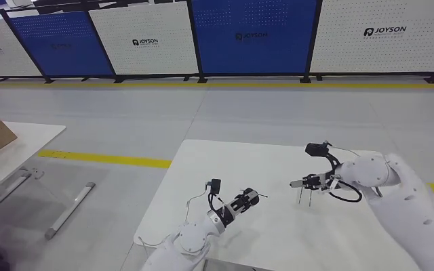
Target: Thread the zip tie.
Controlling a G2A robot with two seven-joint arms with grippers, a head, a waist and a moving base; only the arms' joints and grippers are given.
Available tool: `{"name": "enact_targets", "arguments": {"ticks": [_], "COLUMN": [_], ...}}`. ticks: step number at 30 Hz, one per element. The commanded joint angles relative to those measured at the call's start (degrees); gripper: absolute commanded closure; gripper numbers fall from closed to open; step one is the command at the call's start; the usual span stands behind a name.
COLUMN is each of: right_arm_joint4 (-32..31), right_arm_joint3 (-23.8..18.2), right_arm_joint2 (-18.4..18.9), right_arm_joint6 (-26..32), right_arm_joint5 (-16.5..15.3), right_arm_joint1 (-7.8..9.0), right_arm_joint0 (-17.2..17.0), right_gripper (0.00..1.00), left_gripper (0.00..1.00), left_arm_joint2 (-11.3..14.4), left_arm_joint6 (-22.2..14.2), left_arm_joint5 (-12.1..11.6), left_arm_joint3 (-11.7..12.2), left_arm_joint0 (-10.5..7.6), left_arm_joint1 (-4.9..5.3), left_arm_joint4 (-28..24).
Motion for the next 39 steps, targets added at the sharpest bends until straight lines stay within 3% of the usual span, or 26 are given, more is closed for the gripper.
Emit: {"name": "enact_targets", "arguments": {"ticks": [1,11,13,23,25,35,39], "right_arm_joint4": [-1.1,-1.1,-1.3,2.5,2.1,2.1,2.9], "right_arm_joint3": [3.3,3.3,3.0,6.3,7.9,7.9,7.0], "right_arm_joint2": [-2.7,-2.7,-2.4,0.1,-0.6,-0.6,0.2], "right_arm_joint6": [-1.0,-1.0,-3.4,-7.8,-6.4,-6.4,-9.6], "right_arm_joint5": [0.9,0.9,0.8,-5.0,-4.6,-4.6,-3.6], "right_arm_joint1": [-1.19,-1.19,-1.15,-0.80,-1.07,-1.07,-1.08], "right_arm_joint0": [2.2,2.2,1.3,-1.9,-1.3,-1.3,-2.6], "right_gripper": [0.00,0.00,0.00,0.00,0.00,0.00,0.00], "left_gripper": [1.00,1.00,1.00,1.00,1.00,1.00,1.00], "left_arm_joint2": [0.0,0.0,0.0,0.0,0.0,0.0,0.0], "left_arm_joint6": [0.0,0.0,0.0,0.0,0.0,0.0,0.0], "left_arm_joint5": [0.0,0.0,0.0,0.0,0.0,0.0,0.0], "left_arm_joint3": [0.0,0.0,0.0,0.0,0.0,0.0,0.0], "left_arm_joint0": [0.00,0.00,0.00,0.00,0.00,0.00,0.00], "left_arm_joint1": [0.00,0.00,0.00,0.00,0.00,0.00,0.00], "left_arm_joint4": [0.0,0.0,0.0,0.0,0.0,0.0,0.0]}}
